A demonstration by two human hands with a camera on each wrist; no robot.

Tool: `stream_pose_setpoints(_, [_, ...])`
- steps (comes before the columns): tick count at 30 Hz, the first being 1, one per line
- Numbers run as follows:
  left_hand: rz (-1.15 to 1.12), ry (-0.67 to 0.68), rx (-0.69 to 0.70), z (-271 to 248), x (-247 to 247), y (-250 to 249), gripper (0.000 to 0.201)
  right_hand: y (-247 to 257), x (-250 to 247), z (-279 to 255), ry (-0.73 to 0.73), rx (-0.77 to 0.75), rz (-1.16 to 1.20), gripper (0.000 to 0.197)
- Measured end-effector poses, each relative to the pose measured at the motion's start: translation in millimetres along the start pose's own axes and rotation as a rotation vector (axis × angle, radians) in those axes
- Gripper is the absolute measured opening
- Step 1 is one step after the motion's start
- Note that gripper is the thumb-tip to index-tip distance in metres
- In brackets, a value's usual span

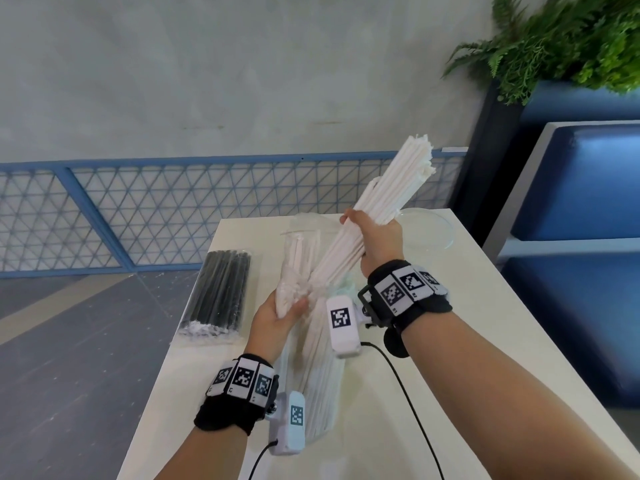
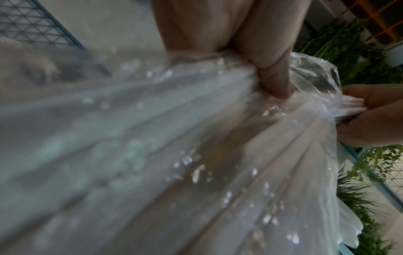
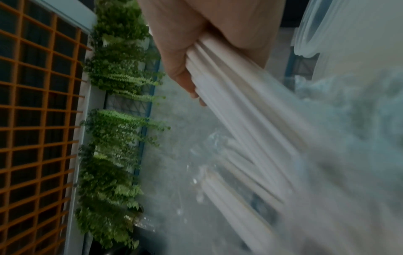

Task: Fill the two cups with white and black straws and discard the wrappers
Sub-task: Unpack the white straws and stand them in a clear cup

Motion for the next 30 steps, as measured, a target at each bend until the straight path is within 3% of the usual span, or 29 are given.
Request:
stream_pose_setpoints(5, [0.045, -0.041, -0.001, 3.1, -2.4, 1.3, 0.021, 5.4, -13.6, 9.2, -0.059, 0.037, 0.120, 0.007])
stream_pose_setpoints(10, [0.077, -0.071, 0.008, 7.1, -3.5, 1.6, 0.026, 5.6, -31.2, 16.8, -0.161, 0.065, 0.227, 0.027])
stream_pose_setpoints(13, [0.094, -0.097, 0.006, 10.6, -4.6, 4.9, 0.026, 14.9, -41.9, 20.5, -0.200, 0.031, 0.162, 0.017])
stream_pose_setpoints(18, [0.135, -0.103, 0.019, 13.6, -2.5, 7.8, 0.022, 25.7, -55.1, 30.2, -0.275, -0.040, 0.226, 0.019])
stream_pose_setpoints(27, [0.151, -0.129, 0.022, 13.3, 2.6, 7.9, 0.021, -5.5, -39.1, 21.8, -0.088, 0.094, 0.218, 0.020])
stream_pose_setpoints(30, [0.164, -0.134, 0.015, 12.3, 3.1, 7.5, 0.022, -14.3, -34.0, 14.8, -0.090, 0.121, 0.250, 0.017])
Point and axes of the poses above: each hand's wrist, its own z-axis towards the middle knuckle, its own x-axis out of the palm, y = z × x, the point moved 6 cm from there along z, towards the middle knuckle, and after that the axes turned 7 degrees about -y, right-handed, at the moved point
